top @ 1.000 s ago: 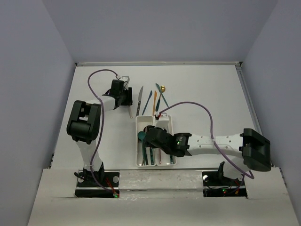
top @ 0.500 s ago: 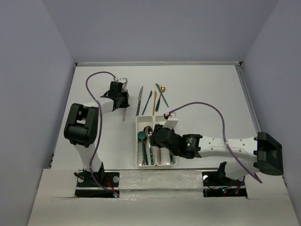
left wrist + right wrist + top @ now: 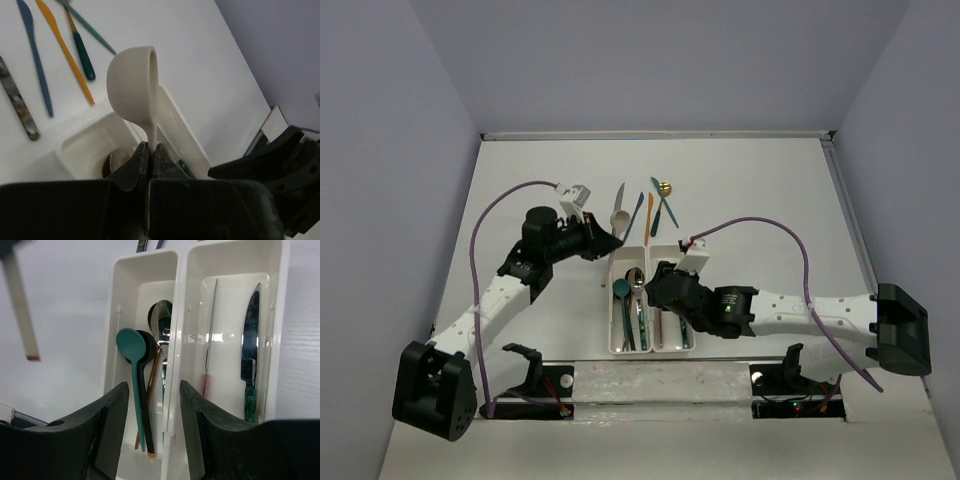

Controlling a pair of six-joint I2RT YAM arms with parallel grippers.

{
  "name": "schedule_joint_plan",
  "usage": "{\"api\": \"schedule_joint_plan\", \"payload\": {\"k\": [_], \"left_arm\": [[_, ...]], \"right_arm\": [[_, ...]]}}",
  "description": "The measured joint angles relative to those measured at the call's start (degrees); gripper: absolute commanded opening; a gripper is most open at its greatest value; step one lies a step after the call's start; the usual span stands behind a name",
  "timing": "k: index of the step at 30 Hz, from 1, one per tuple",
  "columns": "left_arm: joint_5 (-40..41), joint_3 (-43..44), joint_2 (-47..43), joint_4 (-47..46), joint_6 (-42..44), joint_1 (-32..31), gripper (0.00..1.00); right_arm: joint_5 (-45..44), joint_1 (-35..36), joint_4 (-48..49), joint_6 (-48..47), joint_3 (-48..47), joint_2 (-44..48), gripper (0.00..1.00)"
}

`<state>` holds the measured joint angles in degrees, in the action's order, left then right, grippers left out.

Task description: Sort the eating utensils into containers

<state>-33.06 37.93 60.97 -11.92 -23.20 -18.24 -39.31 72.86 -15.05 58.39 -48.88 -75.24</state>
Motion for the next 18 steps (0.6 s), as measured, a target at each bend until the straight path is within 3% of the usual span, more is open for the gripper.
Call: {"api": "schedule_joint_plan", "payload": {"k": [7, 18], "left_arm": [[-6.7, -12.9, 5.1, -2.3, -8.9, -4.9, 0.00], [-9.3, -17.2, 6.4, -17.2, -21.7, -6.8, 0.00]], "right_arm": [[-2.4, 0.0, -1.3, 1.7, 0.6, 2.0, 0.51], [-4.9, 0.0, -5.1, 4.4, 0.9, 2.2, 0.51]]}}
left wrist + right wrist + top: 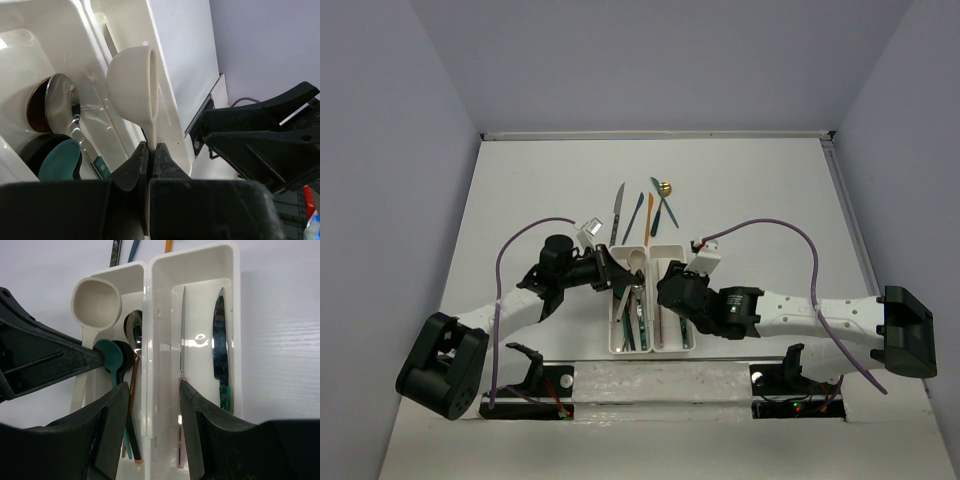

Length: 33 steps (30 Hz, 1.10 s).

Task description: Sort the eating utensils into containers

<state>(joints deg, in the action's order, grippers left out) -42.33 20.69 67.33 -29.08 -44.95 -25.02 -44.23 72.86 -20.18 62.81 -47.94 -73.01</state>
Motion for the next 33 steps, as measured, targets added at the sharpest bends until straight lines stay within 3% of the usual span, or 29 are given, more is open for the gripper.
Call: {"api": "schedule_joint_plan", "payload": {"k": [3, 6, 7, 9, 22, 24, 28, 33], "left_arm": [[1.0, -1.5, 0.1, -1.8, -2.5, 0.0, 0.18], [1.8, -2.4, 0.4, -2.2, -3.8, 0.0, 0.29], [2.1, -2.6, 0.5, -2.2, -4.1, 0.0, 0.38], [2.3, -2.6, 0.5, -2.4, -4.3, 0.0, 0.44], [3.5, -2.6, 0.5, -2.8, -4.3, 0.0, 0.54], [3.5, -2.6, 0.5, -2.8, -3.8, 0.0, 0.62], [3.8, -2.5, 0.5, -2.3, -1.4, 0.0, 0.70], [6.3, -0.1, 0.4, 2.1, 4.5, 0.0, 0.72]], "right_arm": [[-0.4, 0.0, -1.3, 0.1, -0.3, 0.0, 0.51], [-0.4, 0.0, -2.4, 0.5, -0.7, 0.0, 0.51], [-0.4, 0.0, -2.5, 0.5, -0.8, 0.0, 0.51], [-0.5, 0.0, -3.0, 0.7, -1.0, 0.0, 0.51], [-0.9, 0.0, -4.6, 0.8, -2.9, -1.4, 0.51], [-0.9, 0.0, -4.9, 0.6, -2.9, -1.4, 0.51], [-0.9, 0.0, -5.4, 0.1, -3.0, -1.4, 0.51], [-0.9, 0.0, -5.8, -0.5, -3.8, -1.4, 0.51]]}}
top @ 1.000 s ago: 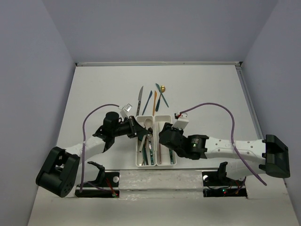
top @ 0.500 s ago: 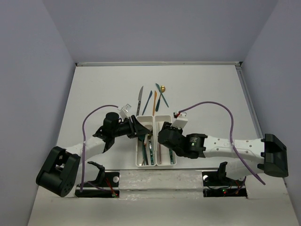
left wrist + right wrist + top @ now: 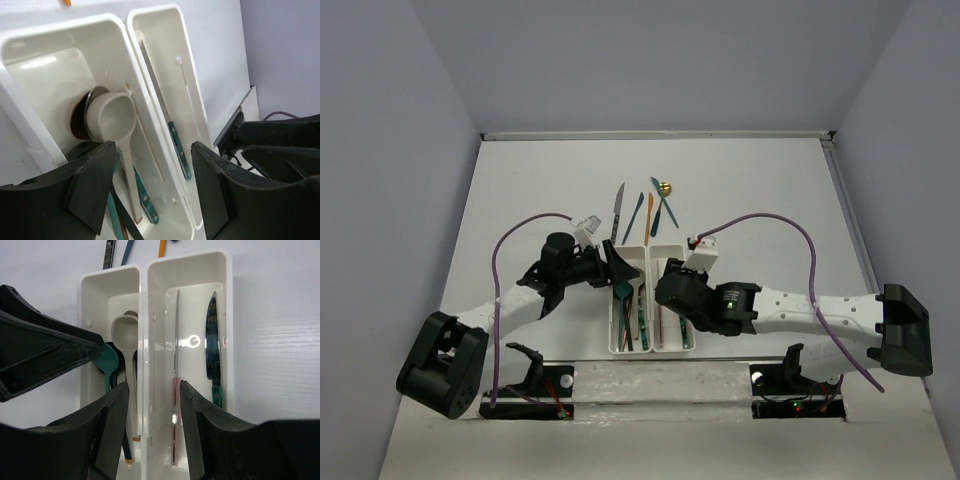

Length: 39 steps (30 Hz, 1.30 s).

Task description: Sort the eating utensils into containers

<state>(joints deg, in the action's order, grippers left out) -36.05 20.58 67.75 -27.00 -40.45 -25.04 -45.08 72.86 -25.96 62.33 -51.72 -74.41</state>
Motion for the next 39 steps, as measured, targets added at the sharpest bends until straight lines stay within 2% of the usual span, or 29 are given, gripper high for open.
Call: {"api": "schedule_joint_plan", "payload": {"k": [6, 13, 23, 33, 39], "left_arm": [[3.6, 2.5, -0.6, 3.3, 5.2, 0.0, 0.73], [5.4, 3.8, -1.0, 5.9, 7.5, 0.0, 0.73], [9.2, 10.0, -2.8, 10.6, 13.9, 0.0, 0.75], [15.1, 16.3, -4.1, 15.9, 21.8, 0.5, 0.75], [22.8, 18.3, -5.6, 16.7, 28.5, 2.8, 0.78]], "right_arm": [[0.0, 0.0, -0.3, -1.0, -0.8, -0.3, 0.51], [0.1, 0.0, -0.6, -1.7, -0.9, -0.4, 0.52], [2.3, -1.2, -0.6, -3.9, -1.0, 0.2, 0.51], [9.9, -9.6, -0.7, -12.8, -1.3, 0.5, 0.52], [13.3, -17.1, -1.2, -20.5, -6.1, -0.4, 0.52]]}}
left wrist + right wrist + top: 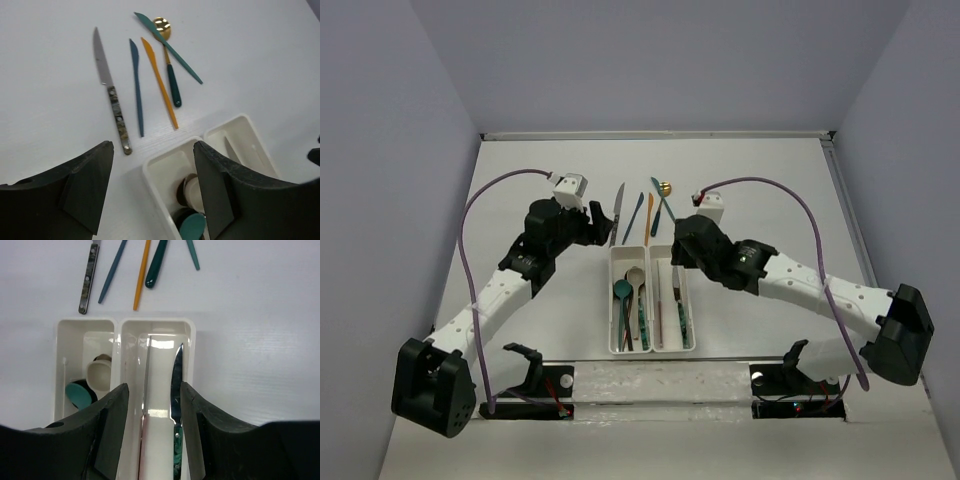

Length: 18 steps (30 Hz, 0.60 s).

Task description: Sort the eating utensils into containers

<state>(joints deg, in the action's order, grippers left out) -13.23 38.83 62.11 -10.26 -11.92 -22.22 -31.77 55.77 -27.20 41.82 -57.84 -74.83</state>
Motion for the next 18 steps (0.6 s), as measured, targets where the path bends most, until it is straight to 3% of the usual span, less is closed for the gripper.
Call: {"api": "schedule_joint_plan", "payload": {"k": [7, 13, 18], "left_arm": [[8.7, 0.0, -0.4, -1.5, 7.1, 2.0, 0.82], [10.5, -0.2, -0.4, -4.0, 10.5, 5.7, 0.82], [10.3, -0.9, 1.2, -6.4, 11.9, 10.1, 0.82]], "right_arm": [[6.9, -12.2, 1.0, -9.9, -10.7, -5.8, 0.52], [12.1, -21.8, 2.4, -15.5, -24.1, -20.0, 0.51], [14.0, -24.1, 2.7, -19.6, -32.8, -32.9, 0.50]]}}
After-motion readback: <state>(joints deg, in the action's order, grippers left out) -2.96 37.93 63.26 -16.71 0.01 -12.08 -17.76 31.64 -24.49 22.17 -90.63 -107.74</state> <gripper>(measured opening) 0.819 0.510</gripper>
